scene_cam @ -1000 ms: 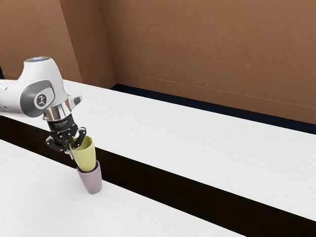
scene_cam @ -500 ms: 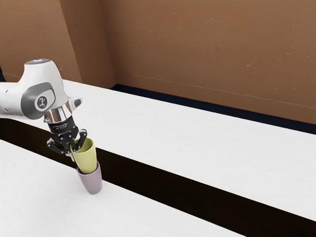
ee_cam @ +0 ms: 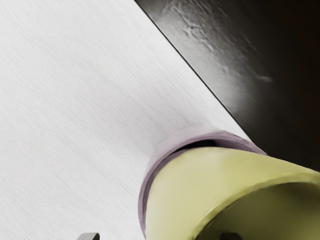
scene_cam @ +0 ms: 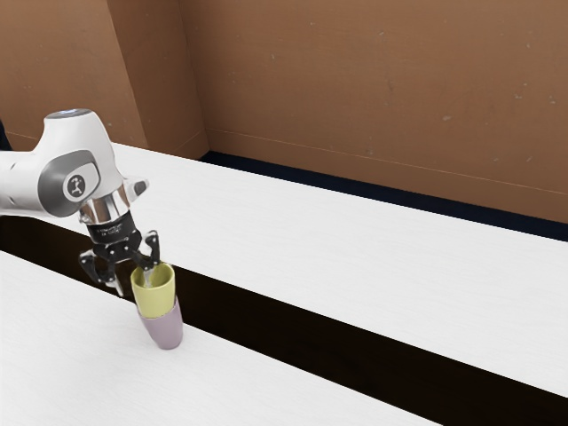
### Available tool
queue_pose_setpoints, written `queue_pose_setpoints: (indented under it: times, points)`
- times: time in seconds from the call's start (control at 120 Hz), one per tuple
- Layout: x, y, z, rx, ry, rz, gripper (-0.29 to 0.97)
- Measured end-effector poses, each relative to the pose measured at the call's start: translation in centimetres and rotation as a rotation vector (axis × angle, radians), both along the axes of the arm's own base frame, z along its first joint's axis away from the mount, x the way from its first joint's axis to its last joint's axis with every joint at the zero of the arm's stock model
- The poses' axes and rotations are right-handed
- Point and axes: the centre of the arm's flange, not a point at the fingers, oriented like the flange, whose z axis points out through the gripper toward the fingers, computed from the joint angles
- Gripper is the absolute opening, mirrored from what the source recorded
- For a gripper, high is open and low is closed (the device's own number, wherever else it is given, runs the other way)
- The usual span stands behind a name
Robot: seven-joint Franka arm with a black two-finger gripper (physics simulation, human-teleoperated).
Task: Place the left cup onto the right cup
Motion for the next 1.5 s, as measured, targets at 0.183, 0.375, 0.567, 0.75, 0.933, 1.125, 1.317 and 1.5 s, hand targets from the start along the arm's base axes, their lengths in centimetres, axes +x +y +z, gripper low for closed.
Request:
queue_pose_setpoints:
  times: [0.183, 0.375, 0.567, 0.75, 0.933, 1.125, 1.317, 1.5]
  points:
    - [0.0, 0.0, 0.2, 0.000, -0.003, -0.004, 0.56]
    - [-0.1, 0.0, 0.6, 0.005, -0.010, -0.011, 0.63]
    - [-0.3, -0.2, 2.4, 0.018, -0.040, -0.024, 0.66]
    - [-0.7, -0.5, 4.4, 0.034, -0.062, -0.045, 0.67]
    - [0.2, -0.9, 6.8, 0.072, -0.087, -0.115, 0.68]
    - [2.4, -1.8, 10.9, 0.122, -0.155, -0.251, 0.68]
    - [5.0, -2.5, 14.2, 0.163, -0.185, -0.379, 0.68]
    - [7.4, -2.4, 16.3, 0.183, -0.207, -0.451, 0.68]
